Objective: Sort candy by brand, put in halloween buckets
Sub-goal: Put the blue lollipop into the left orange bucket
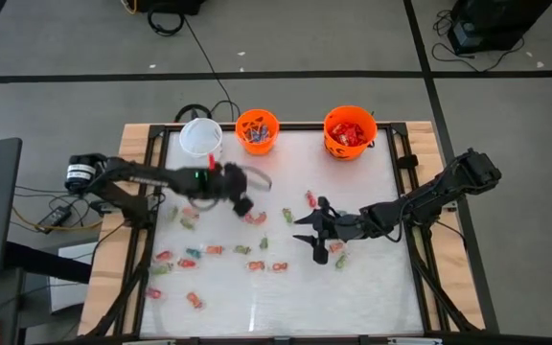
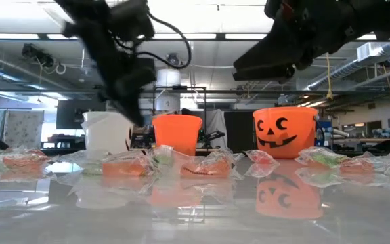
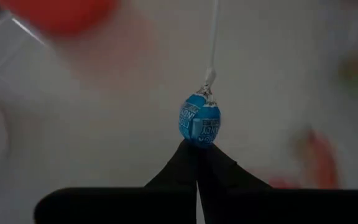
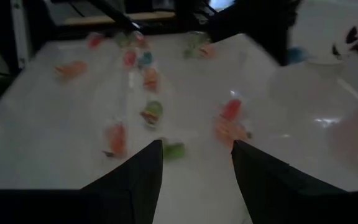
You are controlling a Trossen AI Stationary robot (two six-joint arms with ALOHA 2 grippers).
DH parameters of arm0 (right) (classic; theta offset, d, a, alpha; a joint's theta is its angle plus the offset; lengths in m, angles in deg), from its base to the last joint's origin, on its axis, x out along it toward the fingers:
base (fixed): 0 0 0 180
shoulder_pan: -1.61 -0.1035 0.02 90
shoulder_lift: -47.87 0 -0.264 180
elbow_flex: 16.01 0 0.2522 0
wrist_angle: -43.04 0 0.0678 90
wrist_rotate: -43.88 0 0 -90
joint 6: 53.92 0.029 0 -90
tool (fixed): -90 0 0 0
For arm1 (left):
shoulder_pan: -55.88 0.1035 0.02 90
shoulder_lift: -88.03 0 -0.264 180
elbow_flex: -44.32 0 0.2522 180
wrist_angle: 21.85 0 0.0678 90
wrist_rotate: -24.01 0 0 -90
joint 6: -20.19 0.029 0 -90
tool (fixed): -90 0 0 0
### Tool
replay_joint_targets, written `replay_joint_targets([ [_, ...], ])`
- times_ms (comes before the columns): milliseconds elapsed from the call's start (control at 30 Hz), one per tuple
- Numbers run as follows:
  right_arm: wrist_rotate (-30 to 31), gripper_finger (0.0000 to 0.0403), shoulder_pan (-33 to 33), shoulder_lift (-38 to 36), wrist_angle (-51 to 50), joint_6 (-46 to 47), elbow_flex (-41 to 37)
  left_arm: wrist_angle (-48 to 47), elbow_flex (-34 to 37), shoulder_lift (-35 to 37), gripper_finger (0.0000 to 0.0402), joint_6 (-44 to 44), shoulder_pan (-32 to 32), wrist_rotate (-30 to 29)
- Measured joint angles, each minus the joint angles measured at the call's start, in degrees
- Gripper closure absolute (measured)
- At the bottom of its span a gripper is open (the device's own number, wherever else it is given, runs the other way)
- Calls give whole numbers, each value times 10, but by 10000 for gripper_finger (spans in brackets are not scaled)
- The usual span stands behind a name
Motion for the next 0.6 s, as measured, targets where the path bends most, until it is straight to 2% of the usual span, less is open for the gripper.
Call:
replay_joint_targets([
  [133,13,198,1,0,-5,-1,0,96,0,0,397,65,97,63],
  [267,13,198,5,0,-13,-6,0,221,0,0,397,121,152,71],
  [367,13,198,9,0,-24,-3,0,298,0,0,397,127,175,74],
  [467,13,198,10,0,-37,13,0,319,0,1,396,127,197,75],
  [600,13,198,7,3,-59,43,0,291,0,1,395,119,222,75],
])
